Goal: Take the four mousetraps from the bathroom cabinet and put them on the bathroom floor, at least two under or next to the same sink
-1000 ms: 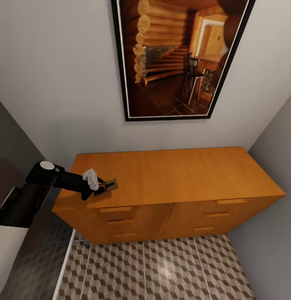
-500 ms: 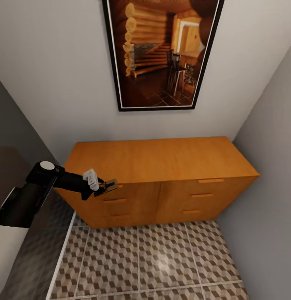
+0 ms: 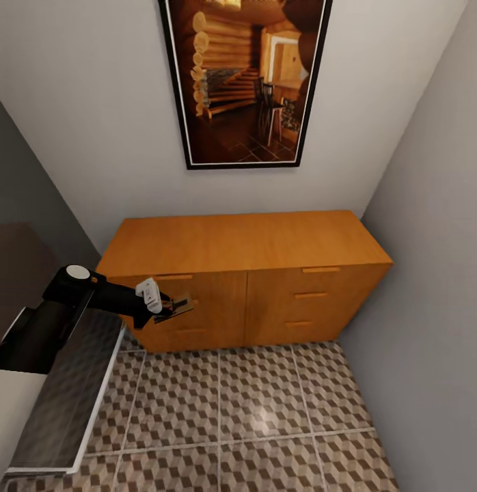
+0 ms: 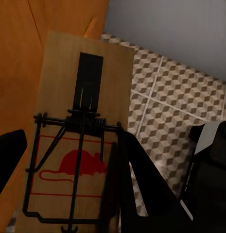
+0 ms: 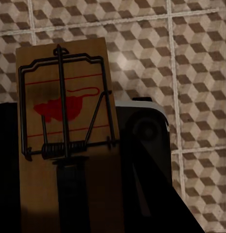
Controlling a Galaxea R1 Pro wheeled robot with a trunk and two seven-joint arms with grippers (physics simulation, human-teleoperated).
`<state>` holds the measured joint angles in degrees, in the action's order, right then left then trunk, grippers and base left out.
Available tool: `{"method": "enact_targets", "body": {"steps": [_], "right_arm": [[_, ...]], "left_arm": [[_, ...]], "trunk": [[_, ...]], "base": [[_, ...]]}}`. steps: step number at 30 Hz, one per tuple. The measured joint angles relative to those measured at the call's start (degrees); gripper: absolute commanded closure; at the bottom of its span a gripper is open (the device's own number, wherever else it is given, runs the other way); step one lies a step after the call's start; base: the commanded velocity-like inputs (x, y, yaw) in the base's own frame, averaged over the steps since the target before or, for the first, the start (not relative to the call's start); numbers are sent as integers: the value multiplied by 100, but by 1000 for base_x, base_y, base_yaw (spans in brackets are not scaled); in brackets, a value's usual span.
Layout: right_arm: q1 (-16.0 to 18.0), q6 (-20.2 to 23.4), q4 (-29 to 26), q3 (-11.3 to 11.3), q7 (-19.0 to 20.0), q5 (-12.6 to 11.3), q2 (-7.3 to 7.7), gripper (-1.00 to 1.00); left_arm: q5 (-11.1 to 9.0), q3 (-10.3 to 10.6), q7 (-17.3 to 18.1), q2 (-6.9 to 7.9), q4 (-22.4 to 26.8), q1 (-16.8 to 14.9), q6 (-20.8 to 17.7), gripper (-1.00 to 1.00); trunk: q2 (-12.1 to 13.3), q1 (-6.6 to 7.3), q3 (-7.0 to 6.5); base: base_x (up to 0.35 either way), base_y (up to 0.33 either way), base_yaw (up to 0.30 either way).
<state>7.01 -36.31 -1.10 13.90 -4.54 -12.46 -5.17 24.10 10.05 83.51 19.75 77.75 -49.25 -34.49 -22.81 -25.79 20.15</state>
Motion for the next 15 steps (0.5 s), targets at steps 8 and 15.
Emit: {"method": "enact_targets", "body": {"steps": [8,15], "right_arm": [[1,1,0,-3,-2,0,3,100],[0,-6,-8,-8,-6,4,2,100]], "left_arm": [[9,122,-26,-2,-278,62,20,100],[15,502,-542,-22,-1329,309,357,100]], "trunk": [[0,2,1],[0,3,1]], "base": [[-255,-94,0],[-26,-11,0]]}}
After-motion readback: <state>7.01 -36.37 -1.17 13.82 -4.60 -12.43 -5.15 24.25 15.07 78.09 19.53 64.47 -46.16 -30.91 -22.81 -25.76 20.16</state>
